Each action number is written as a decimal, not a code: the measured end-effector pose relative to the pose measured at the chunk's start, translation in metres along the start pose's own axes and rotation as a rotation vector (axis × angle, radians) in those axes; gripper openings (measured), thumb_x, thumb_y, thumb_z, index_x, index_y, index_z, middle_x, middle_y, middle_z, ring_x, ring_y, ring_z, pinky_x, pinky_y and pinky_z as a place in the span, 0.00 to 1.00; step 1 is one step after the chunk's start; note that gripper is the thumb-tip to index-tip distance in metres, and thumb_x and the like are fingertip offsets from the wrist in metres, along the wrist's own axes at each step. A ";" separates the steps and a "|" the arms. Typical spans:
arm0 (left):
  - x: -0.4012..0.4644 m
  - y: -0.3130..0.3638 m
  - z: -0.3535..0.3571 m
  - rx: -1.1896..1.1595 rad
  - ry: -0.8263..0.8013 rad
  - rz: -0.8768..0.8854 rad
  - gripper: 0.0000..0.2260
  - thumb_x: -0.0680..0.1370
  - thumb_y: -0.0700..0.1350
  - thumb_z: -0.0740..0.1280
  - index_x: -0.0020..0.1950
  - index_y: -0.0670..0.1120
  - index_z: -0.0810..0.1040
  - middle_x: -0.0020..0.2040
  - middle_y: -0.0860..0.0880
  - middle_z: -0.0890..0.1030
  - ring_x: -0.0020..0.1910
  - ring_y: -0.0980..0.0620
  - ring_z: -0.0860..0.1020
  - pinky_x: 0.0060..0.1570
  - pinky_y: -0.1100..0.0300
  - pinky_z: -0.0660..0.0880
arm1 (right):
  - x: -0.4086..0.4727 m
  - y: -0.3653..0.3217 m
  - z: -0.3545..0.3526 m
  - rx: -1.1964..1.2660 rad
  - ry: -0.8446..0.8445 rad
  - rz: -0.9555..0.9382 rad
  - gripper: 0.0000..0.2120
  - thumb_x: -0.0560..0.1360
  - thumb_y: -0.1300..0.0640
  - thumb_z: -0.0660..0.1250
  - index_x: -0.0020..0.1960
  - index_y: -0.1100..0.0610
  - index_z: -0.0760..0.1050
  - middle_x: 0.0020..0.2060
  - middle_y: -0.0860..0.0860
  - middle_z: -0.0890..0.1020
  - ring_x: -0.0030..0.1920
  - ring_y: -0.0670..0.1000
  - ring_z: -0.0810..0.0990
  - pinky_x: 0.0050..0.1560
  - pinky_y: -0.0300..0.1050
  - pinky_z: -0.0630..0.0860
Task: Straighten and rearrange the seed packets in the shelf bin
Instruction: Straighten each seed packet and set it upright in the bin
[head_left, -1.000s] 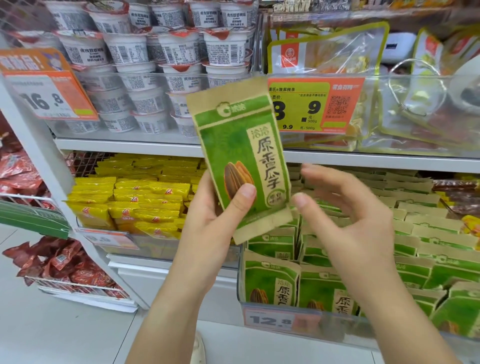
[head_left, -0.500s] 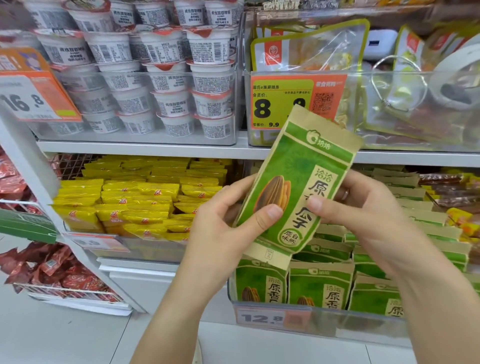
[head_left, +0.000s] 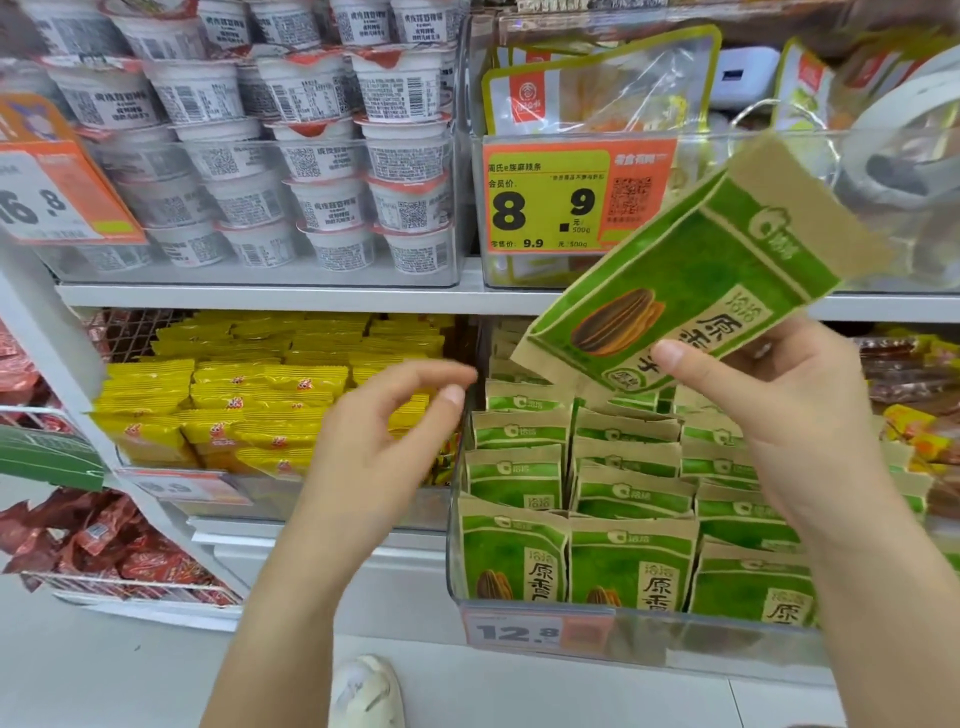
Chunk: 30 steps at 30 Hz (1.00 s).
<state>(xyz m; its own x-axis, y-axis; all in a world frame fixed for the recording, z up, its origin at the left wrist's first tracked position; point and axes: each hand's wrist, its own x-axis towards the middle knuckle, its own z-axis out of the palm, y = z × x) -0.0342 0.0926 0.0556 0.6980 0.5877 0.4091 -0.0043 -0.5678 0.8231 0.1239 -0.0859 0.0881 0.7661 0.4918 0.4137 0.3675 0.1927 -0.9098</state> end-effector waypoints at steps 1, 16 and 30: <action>0.000 -0.004 0.002 0.191 -0.044 0.038 0.07 0.75 0.51 0.64 0.47 0.59 0.82 0.47 0.65 0.82 0.55 0.65 0.77 0.56 0.67 0.70 | 0.000 0.001 0.001 -0.019 0.001 0.007 0.14 0.61 0.52 0.73 0.46 0.49 0.78 0.41 0.38 0.85 0.45 0.40 0.83 0.46 0.32 0.77; -0.013 0.010 0.029 0.751 -0.399 -0.011 0.14 0.81 0.49 0.59 0.61 0.56 0.80 0.65 0.57 0.78 0.74 0.56 0.61 0.71 0.61 0.31 | -0.001 0.019 0.021 -0.180 -0.230 0.089 0.11 0.68 0.56 0.75 0.46 0.44 0.80 0.44 0.36 0.84 0.49 0.39 0.82 0.53 0.40 0.75; -0.019 0.039 0.008 0.785 -0.202 0.073 0.07 0.81 0.49 0.64 0.52 0.58 0.82 0.49 0.59 0.84 0.57 0.56 0.78 0.72 0.59 0.55 | -0.002 0.028 0.025 -0.363 -0.353 0.147 0.01 0.72 0.53 0.72 0.43 0.48 0.81 0.43 0.42 0.84 0.46 0.41 0.82 0.54 0.50 0.79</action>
<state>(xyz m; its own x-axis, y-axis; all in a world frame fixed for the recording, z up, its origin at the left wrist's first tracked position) -0.0416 0.0549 0.0770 0.8314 0.4609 0.3105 0.3964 -0.8834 0.2499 0.1190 -0.0599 0.0611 0.6220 0.7598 0.1891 0.4763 -0.1756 -0.8616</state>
